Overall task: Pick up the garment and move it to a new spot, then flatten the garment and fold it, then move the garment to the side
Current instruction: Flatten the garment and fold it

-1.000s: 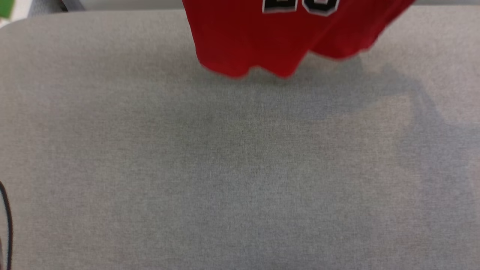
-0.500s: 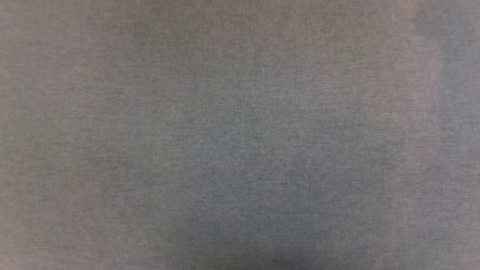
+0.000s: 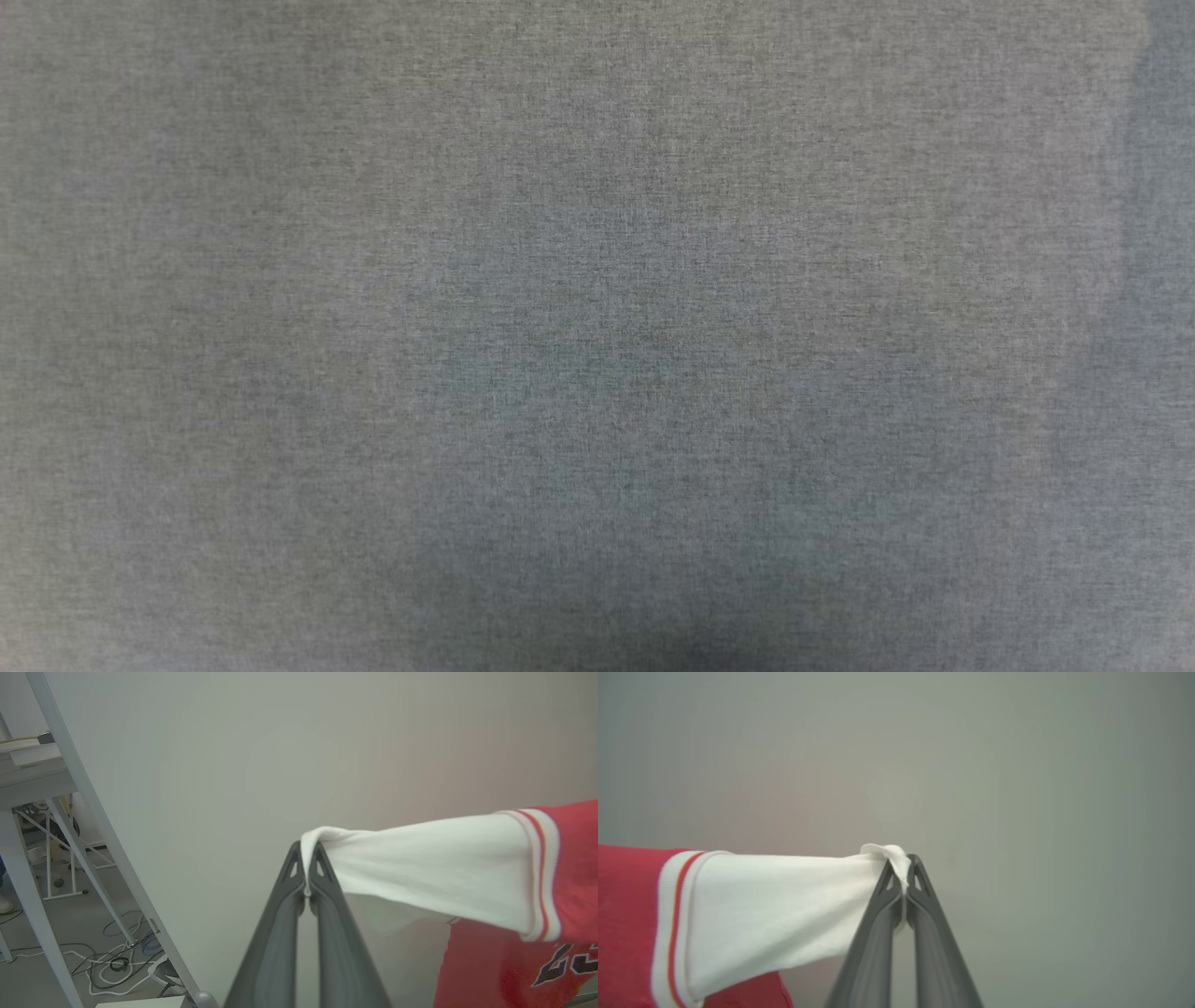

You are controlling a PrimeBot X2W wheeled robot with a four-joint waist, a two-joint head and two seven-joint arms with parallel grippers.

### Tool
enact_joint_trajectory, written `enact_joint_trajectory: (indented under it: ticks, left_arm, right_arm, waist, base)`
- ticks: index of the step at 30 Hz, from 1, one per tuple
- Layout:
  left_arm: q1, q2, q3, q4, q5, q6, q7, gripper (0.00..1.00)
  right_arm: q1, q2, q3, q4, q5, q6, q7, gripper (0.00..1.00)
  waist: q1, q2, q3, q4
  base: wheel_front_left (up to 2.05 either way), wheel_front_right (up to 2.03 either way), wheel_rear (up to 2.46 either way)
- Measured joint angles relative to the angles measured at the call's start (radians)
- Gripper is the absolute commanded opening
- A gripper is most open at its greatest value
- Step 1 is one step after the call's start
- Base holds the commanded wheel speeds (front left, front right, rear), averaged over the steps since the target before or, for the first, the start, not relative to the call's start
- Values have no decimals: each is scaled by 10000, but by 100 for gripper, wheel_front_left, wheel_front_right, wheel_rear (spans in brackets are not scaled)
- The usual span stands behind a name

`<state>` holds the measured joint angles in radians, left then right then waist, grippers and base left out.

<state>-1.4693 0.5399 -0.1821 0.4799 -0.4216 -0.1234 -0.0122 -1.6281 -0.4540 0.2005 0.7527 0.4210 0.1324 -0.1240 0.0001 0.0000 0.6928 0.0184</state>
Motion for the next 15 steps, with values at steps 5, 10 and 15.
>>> enact_joint_trajectory:
  ticks: [5,10,15]
  left_arm:
    - [1525,-336,29,351,-522,-2,-470,0]
    - [3759,-736,84,838,-1024,-15,-790,0]
    - [5555,-1026,-12,1241,-1294,-17,-940,0]
  right_arm:
    - [1240,-29,290,364,539,0,-4,0]
    - [3080,-113,928,660,865,2,245,0]
    - [4506,-274,1235,932,1381,4,677,0]
  waist:
    - [0,0,-303,68]
    - [0,0,-842,120]
    - [-2,0,-1509,150]
  base:
    - [0,0,0]
    - [0,0,0]
    - [0,0,0]
